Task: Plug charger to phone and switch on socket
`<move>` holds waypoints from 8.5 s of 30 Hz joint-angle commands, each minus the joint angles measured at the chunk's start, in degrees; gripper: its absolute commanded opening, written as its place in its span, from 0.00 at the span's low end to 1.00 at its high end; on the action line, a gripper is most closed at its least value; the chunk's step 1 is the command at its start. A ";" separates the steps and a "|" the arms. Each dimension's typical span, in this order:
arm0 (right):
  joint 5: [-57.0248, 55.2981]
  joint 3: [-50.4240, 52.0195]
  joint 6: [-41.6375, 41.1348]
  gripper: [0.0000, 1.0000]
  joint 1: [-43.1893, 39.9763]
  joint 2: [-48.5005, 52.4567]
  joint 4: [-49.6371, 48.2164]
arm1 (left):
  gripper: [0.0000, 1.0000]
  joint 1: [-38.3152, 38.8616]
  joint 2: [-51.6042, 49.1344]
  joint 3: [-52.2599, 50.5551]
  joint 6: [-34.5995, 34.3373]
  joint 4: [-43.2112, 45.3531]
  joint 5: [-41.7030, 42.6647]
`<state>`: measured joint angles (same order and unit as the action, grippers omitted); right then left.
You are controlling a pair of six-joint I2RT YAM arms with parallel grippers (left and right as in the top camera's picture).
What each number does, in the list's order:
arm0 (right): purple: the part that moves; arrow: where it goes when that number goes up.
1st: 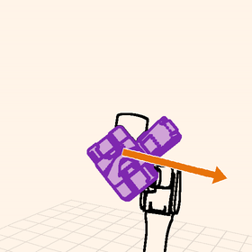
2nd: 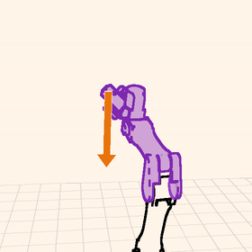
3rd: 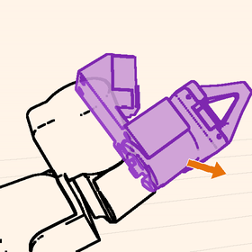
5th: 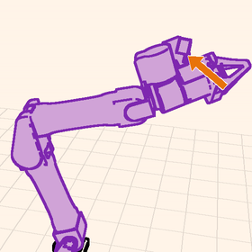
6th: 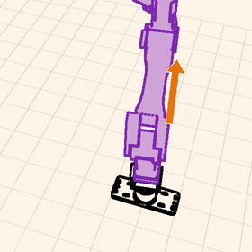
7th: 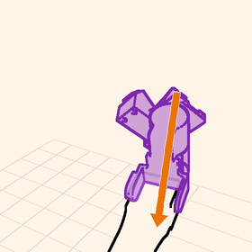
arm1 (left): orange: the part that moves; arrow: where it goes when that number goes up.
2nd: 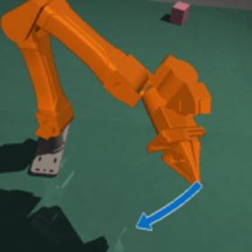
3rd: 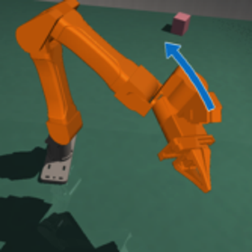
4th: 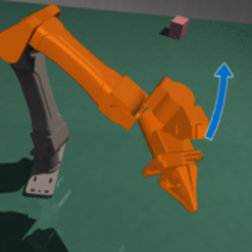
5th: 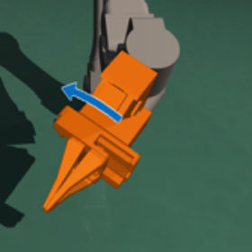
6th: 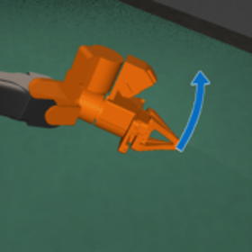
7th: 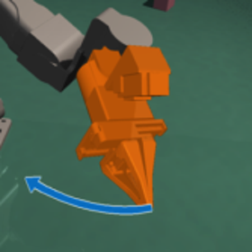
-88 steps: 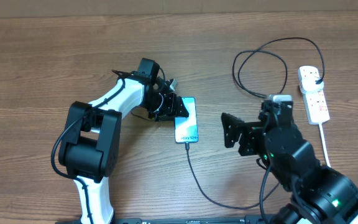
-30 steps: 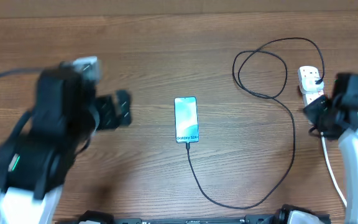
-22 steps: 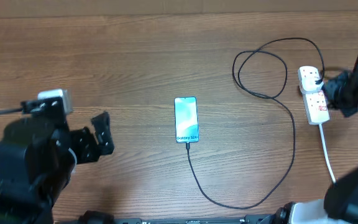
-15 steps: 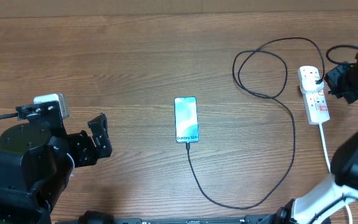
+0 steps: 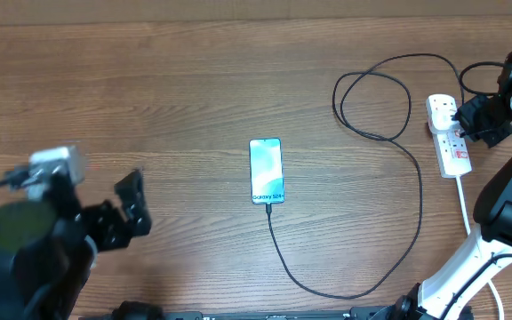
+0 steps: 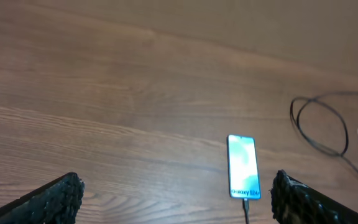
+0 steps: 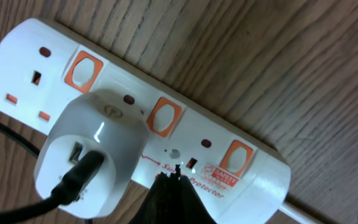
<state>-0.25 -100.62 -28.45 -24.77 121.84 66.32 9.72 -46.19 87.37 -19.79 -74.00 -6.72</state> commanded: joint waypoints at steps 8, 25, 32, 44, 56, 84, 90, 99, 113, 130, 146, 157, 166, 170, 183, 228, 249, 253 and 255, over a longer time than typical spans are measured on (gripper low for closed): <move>0.00 -2.12 0.42 0.04 -0.37 2.05 -2.69 | 1.00 -4.35 9.14 0.00 -1.03 -3.74 -0.92; 3.43 -2.10 0.59 0.04 -0.20 7.89 -5.86 | 1.00 -4.35 11.89 0.00 -1.03 -18.49 -0.92; 5.29 -2.29 3.23 0.04 1.75 8.50 -4.92 | 1.00 -4.35 11.89 0.00 -1.03 -19.30 -0.92; 2.49 -13.75 3.23 0.04 -1.03 -2.10 5.64 | 1.00 -4.46 14.25 0.00 -1.03 -19.21 -0.92; 31.63 -30.03 7.58 0.04 -13.29 -27.78 8.26 | 1.00 -6.23 28.98 0.00 -1.03 -19.21 -0.92; 80.08 -37.24 -17.77 0.04 -19.10 -41.90 -27.52 | 1.00 -15.41 45.94 0.17 -1.03 -22.77 -0.76; 80.08 -37.24 -16.04 0.04 -19.10 -46.07 -26.34 | 1.00 -15.43 45.94 0.17 -1.01 -22.77 -0.76; 79.82 -37.24 -14.53 0.04 -14.25 -49.22 -27.63 | 1.00 -15.43 45.94 -0.33 -1.68 -18.71 -1.18; 79.87 -37.22 -1.92 0.07 0.52 -52.70 -28.59 | 1.00 -15.43 45.94 -34.34 -1.64 19.82 4.85; 63.91 -19.23 13.94 0.07 6.95 -71.89 -25.83 | 0.99 -15.43 45.94 -77.29 -1.62 67.32 12.35; 59.39 0.26 13.92 0.06 7.21 -90.29 -39.65 | 1.00 -15.39 45.92 -87.10 0.50 74.97 12.24; 58.53 0.66 13.99 0.06 7.23 -92.00 -40.61 | 1.00 -15.39 45.51 -87.10 0.50 69.83 11.02; 45.13 9.31 13.97 0.06 7.69 -100.89 -42.84 | 1.00 -15.32 45.51 -87.10 4.15 69.96 12.61; 44.39 12.11 13.97 0.06 8.61 -103.69 -45.11 | 1.00 -15.32 45.51 -87.08 7.91 70.01 13.81; 44.39 12.26 13.97 0.06 9.03 -104.67 -45.27 | 1.00 -15.32 45.48 -87.06 16.57 70.05 14.05; 36.13 19.54 17.44 1.00 8.96 -104.85 -45.20 | 0.99 -15.32 45.48 -87.06 15.10 70.10 13.77; 27.23 68.24 17.40 1.00 8.96 -104.85 -57.86 | 1.00 -15.32 45.48 -87.06 15.10 70.10 13.77; 27.26 75.60 17.40 1.00 8.96 -104.85 -61.83 | 1.00 -15.32 45.48 -87.06 15.10 70.12 13.77; 27.26 77.88 17.42 1.00 8.96 -104.85 -61.24 | 1.00 -15.32 45.48 -87.06 15.10 70.10 13.77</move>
<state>27.62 -25.82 -11.31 -16.03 17.41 5.21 -5.34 -0.80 0.49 -5.74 -3.79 6.48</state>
